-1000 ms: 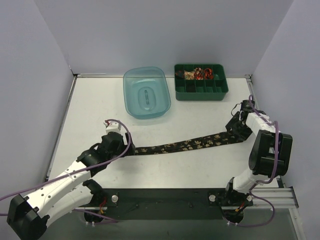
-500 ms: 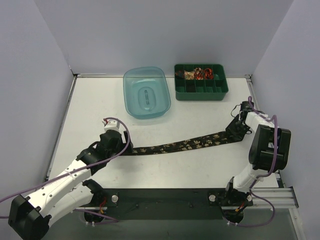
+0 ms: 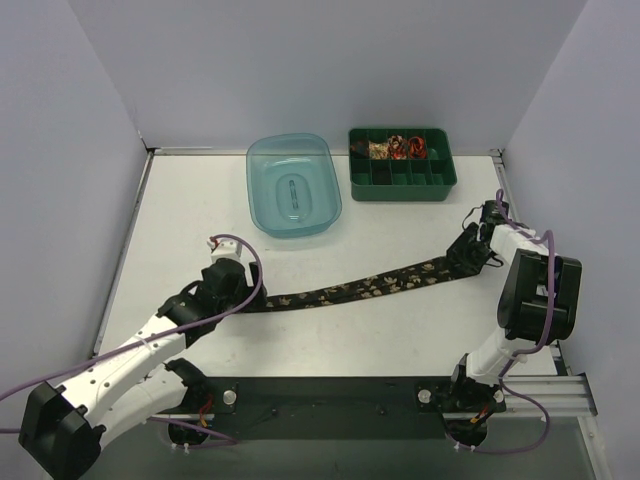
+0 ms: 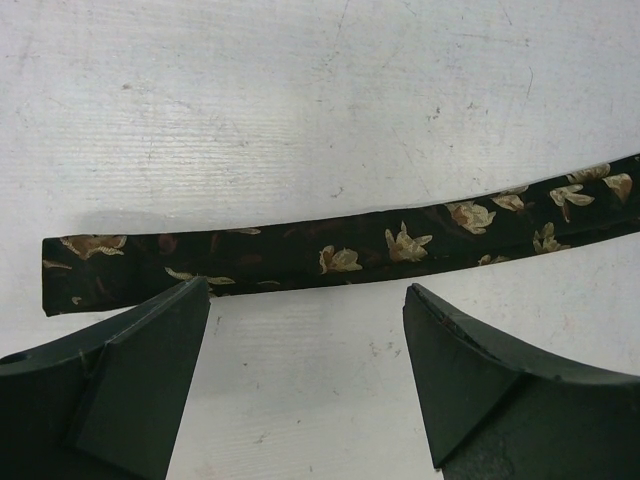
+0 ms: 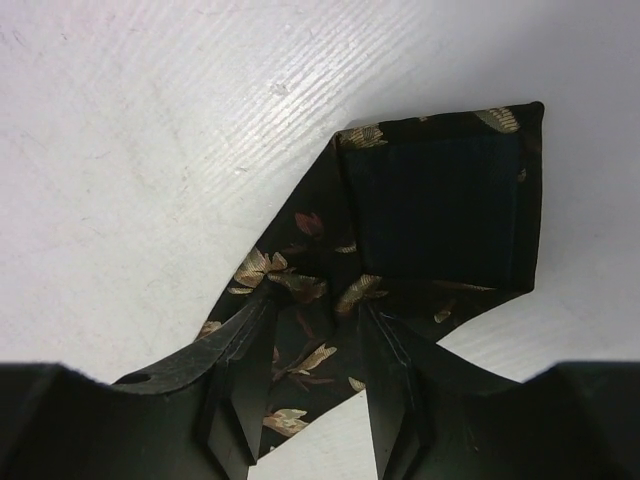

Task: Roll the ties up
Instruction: Flatten out the tie at the center of the board.

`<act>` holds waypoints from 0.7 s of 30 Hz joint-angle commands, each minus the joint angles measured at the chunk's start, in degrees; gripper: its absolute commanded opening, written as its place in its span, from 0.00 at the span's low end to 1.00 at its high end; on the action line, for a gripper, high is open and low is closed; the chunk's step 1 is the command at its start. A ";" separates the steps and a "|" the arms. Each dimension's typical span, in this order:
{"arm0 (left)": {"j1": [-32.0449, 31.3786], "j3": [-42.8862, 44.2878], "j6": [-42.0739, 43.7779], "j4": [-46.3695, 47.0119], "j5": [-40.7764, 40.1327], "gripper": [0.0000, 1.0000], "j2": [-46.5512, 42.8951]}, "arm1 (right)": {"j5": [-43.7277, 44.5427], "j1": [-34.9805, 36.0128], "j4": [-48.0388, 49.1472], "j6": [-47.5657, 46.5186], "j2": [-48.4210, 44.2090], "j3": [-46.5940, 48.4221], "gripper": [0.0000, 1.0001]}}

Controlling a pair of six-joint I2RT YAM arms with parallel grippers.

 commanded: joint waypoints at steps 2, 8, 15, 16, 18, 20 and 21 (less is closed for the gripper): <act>0.32 0.27 0.64 3.15 0.58 0.88 0.54 | -2.65 -0.12 2.09 1.22 -1.87 -1.48 0.39; 0.32 -0.52 0.55 3.85 0.58 0.88 0.89 | -2.83 -0.04 3.06 1.66 -1.00 -1.48 0.35; 0.32 -1.05 0.46 3.94 0.67 0.88 1.24 | 0.32 2.07 1.40 2.36 1.64 0.10 0.13; 0.41 -1.14 0.46 3.94 0.58 0.88 1.15 | 1.64 2.42 0.69 2.19 2.08 0.63 0.10; 0.41 -1.49 0.37 3.94 0.58 0.88 1.24 | 2.35 3.13 -0.45 1.92 2.52 1.86 0.00; 0.41 -1.75 0.37 4.11 0.66 0.88 1.24 | 2.18 3.30 -0.46 1.66 1.39 1.69 0.00; 0.41 -1.84 0.29 4.11 0.67 0.88 1.33 | 2.09 3.31 -0.46 1.66 0.68 1.69 0.00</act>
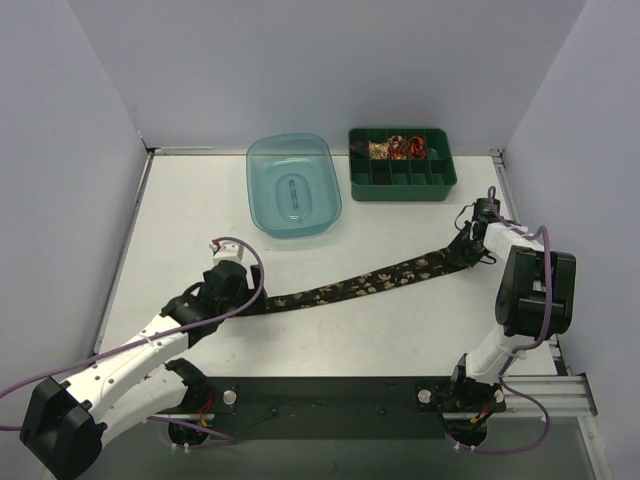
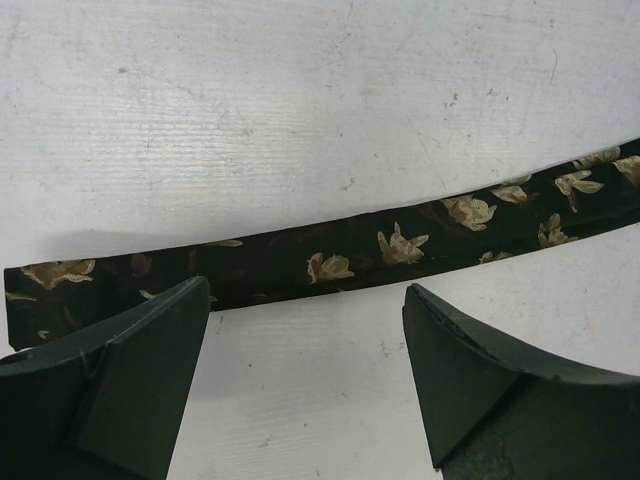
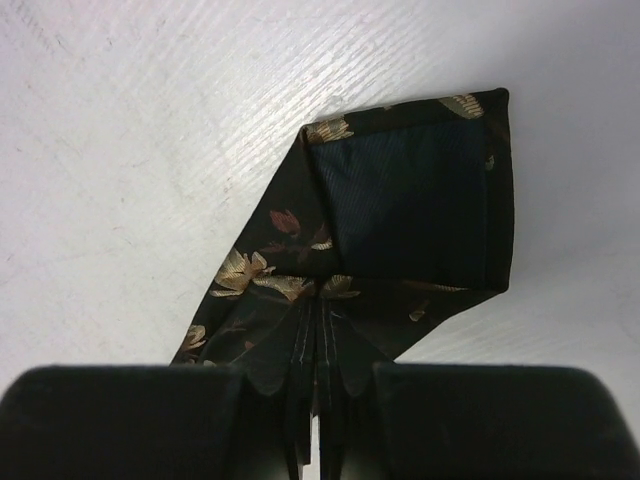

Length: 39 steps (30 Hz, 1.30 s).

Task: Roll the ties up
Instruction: Flatten out the tie at the center of the board.

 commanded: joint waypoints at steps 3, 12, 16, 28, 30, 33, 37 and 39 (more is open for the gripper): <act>0.39 -0.62 0.20 3.13 0.47 0.88 0.21 | 1.63 0.77 -4.00 -0.39 -4.25 1.21 0.00; 0.48 -1.24 -0.07 4.28 1.17 0.88 1.27 | 1.80 0.77 -7.07 -1.27 -13.31 2.00 0.00; 0.48 -1.41 -0.07 4.63 1.35 0.88 1.53 | 4.09 0.42 -7.08 -1.54 -13.05 1.47 0.00; 0.57 -1.85 -0.42 2.70 0.91 0.88 -1.80 | 9.01 -1.07 -5.93 -1.89 -9.80 3.84 0.00; 0.57 -1.68 -0.51 2.26 0.73 0.88 -2.77 | 9.01 -1.34 -5.93 -2.24 -9.27 4.19 0.00; 0.57 -1.15 -0.51 1.21 0.38 0.88 -4.09 | 10.86 -2.12 -5.93 -2.42 -8.13 4.28 0.00; 0.57 -0.36 -0.51 0.06 -0.06 0.88 -5.58 | 10.42 -2.39 -5.49 -2.24 -6.55 4.46 0.00; 0.57 -0.18 -0.42 -0.12 0.12 0.89 -6.20 | 11.12 -2.48 -5.41 -2.24 -5.41 4.37 0.00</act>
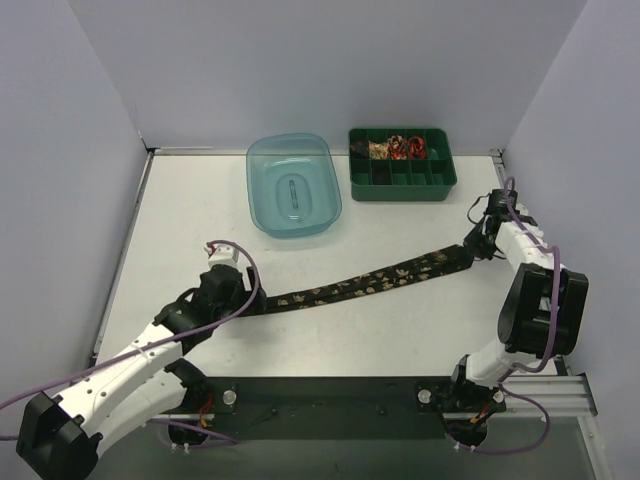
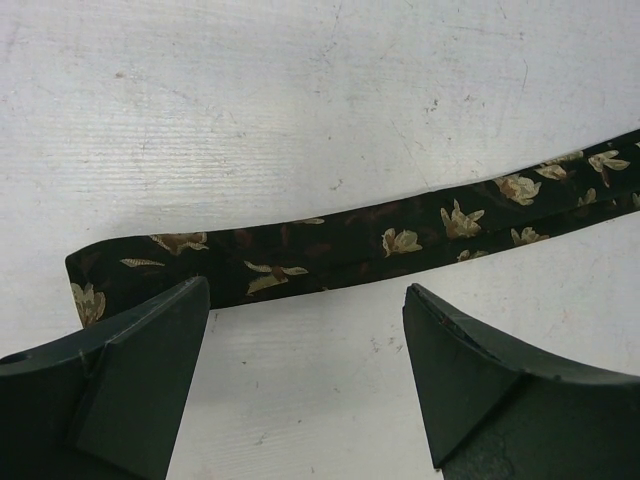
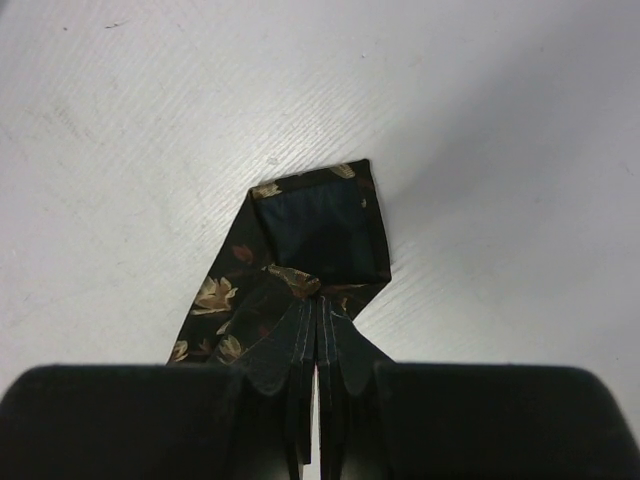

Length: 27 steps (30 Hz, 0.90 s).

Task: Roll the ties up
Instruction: Flatten out the tie at the center of the board.

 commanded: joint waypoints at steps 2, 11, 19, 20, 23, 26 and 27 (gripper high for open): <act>0.39 2.29 -0.09 -1.04 -0.60 0.89 -2.20 | 3.36 -0.58 -0.71 -0.32 2.86 1.75 0.00; 0.48 3.17 -1.05 -2.71 -2.09 0.89 -5.54 | 4.69 -0.32 1.40 1.26 2.43 -0.27 0.45; 2.76 2.82 -4.65 -0.43 -2.01 0.23 -5.72 | 5.12 4.68 3.34 0.92 -7.41 -3.61 0.58; 3.46 2.64 -5.18 0.01 -1.57 0.12 -5.54 | 5.30 5.91 3.42 0.74 -8.12 -3.70 0.59; 6.54 0.98 -7.55 2.91 0.80 0.00 -5.72 | 5.57 10.22 3.42 0.12 -9.53 -3.53 0.59; 9.96 -1.22 -10.19 5.63 1.95 0.00 -6.07 | 3.72 13.46 3.51 0.12 -9.35 -3.26 0.59; 11.28 -1.92 -10.81 5.90 1.34 0.00 -6.33 | 2.50 14.35 3.69 0.12 -8.83 -3.26 0.59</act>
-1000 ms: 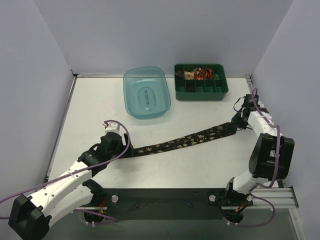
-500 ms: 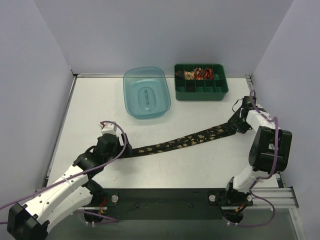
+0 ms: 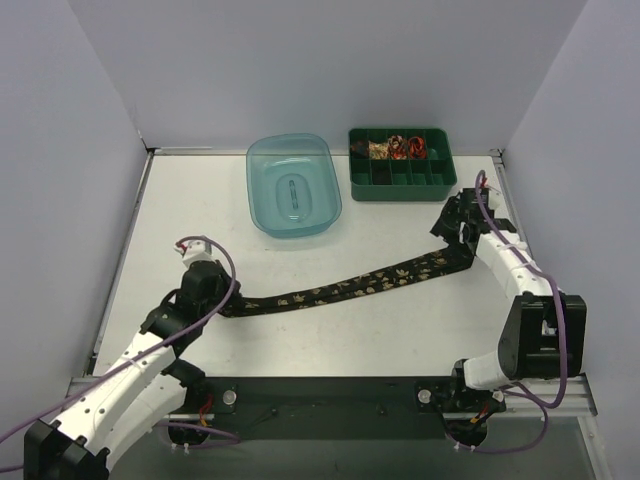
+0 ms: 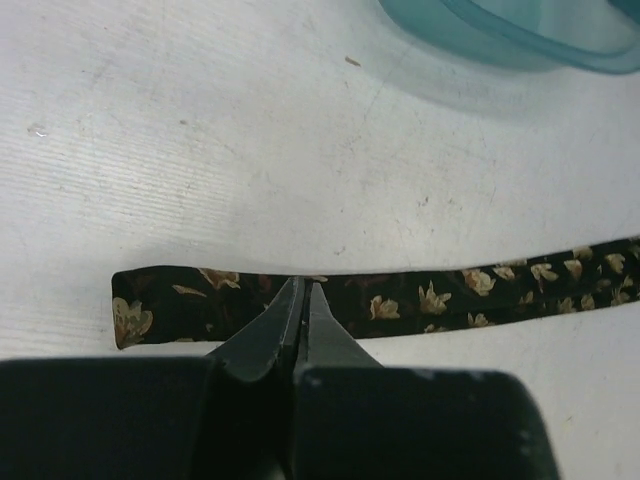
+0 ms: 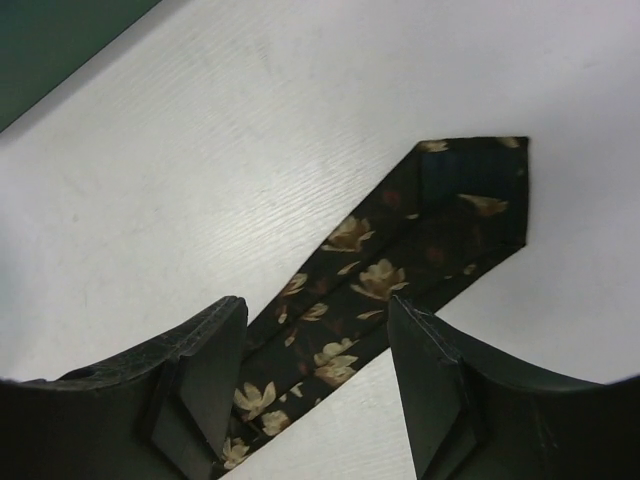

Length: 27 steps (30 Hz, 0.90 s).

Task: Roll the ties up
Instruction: Flatten out the tie at the center of the board.

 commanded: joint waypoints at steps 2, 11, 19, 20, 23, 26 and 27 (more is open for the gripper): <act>4.78 -4.07 -6.49 6.62 0.17 0.00 -2.44 | -2.45 5.40 -0.07 -0.31 0.16 -0.11 0.59; 8.39 -10.75 -15.10 2.60 -3.96 0.00 -9.03 | -7.73 11.73 2.04 1.18 1.56 -1.61 0.59; 8.39 -13.57 -17.13 0.13 -6.25 0.00 -10.46 | -9.49 12.62 2.92 1.53 3.32 -2.66 0.58; 8.30 -13.49 -17.22 -0.04 -6.07 0.00 -9.58 | -10.01 12.62 3.18 1.53 3.67 -2.75 0.58; 8.30 -13.40 -17.04 1.62 -5.28 0.00 -5.80 | -10.54 12.88 3.18 1.71 4.37 -2.49 0.58; 8.30 -13.14 -17.13 1.98 -4.49 0.00 -2.46 | -10.54 13.06 3.18 1.88 4.64 -2.31 0.58; 8.30 -13.22 -17.57 1.89 -4.40 0.00 -2.10 | -10.72 13.06 3.09 1.88 4.73 -2.22 0.58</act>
